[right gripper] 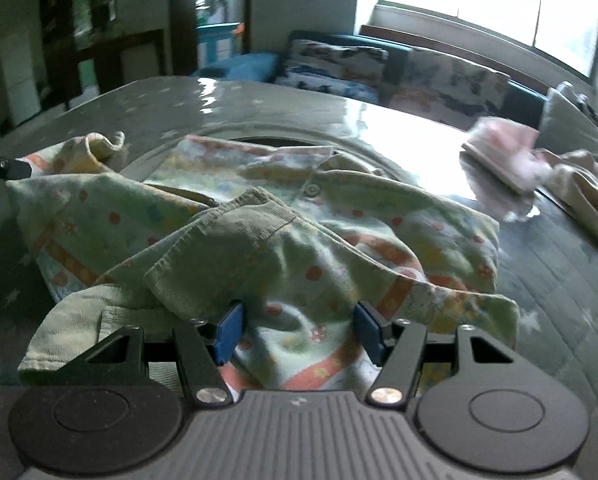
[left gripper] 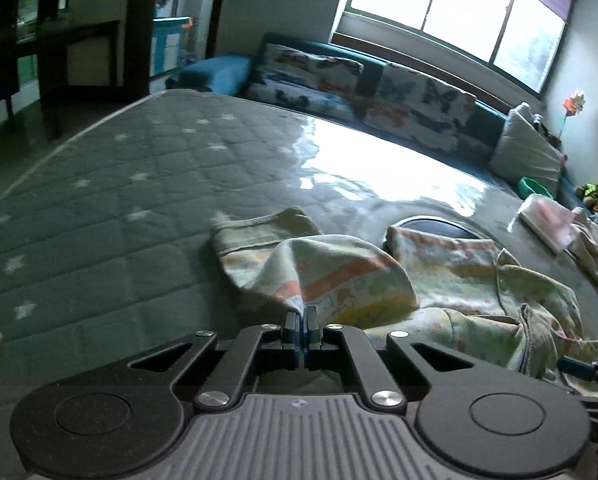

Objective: Fold clothes

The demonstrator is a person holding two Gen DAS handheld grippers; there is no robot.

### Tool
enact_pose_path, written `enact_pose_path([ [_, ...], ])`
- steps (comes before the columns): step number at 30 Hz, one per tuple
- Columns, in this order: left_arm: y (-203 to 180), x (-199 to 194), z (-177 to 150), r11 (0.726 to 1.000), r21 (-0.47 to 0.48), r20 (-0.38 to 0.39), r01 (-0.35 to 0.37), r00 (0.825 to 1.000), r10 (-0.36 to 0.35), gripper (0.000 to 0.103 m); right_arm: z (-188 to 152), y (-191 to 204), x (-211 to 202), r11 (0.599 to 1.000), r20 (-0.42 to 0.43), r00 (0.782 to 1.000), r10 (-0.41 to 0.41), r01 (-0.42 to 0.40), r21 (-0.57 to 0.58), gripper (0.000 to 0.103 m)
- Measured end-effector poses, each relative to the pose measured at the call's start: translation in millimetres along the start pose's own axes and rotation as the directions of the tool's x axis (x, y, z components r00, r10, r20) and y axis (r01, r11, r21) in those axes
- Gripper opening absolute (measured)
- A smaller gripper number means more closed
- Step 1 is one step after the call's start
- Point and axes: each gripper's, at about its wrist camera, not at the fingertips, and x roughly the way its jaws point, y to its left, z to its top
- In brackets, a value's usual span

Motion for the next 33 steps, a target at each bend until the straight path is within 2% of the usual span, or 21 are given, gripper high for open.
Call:
enact_pose_path([
  [3,11.9,-4.4,-7.8,1.000,-0.002,-0.003,-0.029,1.000,0.029,0.002,-0.8,10.4,-1.9,0.999,0.001,1.000,0.031,-0.031,-0.024,0.055],
  [5,16.9,-3.5,-12.7,0.999,-0.010,-0.019,-0.037,0.999,0.037,0.002,-1.4,15.2,-4.3,0.998,0.004,0.999,0.050,-0.050,-0.032,0.044],
  [6,18.0,-2.7,-15.3,0.999,-0.012,-0.027,-0.038,0.999,0.038,0.002,-0.9,16.5,-5.1,0.998,0.002,0.998,0.061,-0.061,-0.032,0.034],
  [10,20.7,-0.4,-22.8,0.999,-0.018,-0.046,-0.047,0.998,0.046,0.002,-2.4,17.1,-11.1,0.997,0.009,0.998,0.065,-0.065,-0.041,0.013],
  [12,21.8,0.6,-24.8,0.998,-0.025,-0.052,-0.050,0.997,0.048,0.002,-5.2,10.7,-17.9,0.997,0.018,0.997,0.072,-0.071,-0.025,0.006],
  [21,20.2,6.0,-29.0,0.998,-0.020,-0.067,-0.063,0.996,0.061,0.002,-7.7,-16.5,-43.8,0.999,0.090,0.996,-0.024,0.022,0.025,0.002],
  [26,19.5,9.3,-30.6,0.997,-0.017,-0.075,-0.070,0.995,0.069,0.002,-18.4,-48.0,-65.2,0.990,0.116,0.986,-0.122,0.113,0.087,0.002],
  [30,16.9,12.2,-29.6,0.997,-0.008,-0.075,-0.077,0.994,0.076,0.002,-41.0,-83.7,-89.2,0.962,0.102,0.964,-0.246,0.231,0.146,0.002],
  [33,16.5,12.4,-29.8,0.997,-0.003,-0.075,-0.081,0.994,0.081,0.002,-61.1,-113.1,-106.9,0.924,0.070,0.938,-0.340,0.320,0.209,0.002],
])
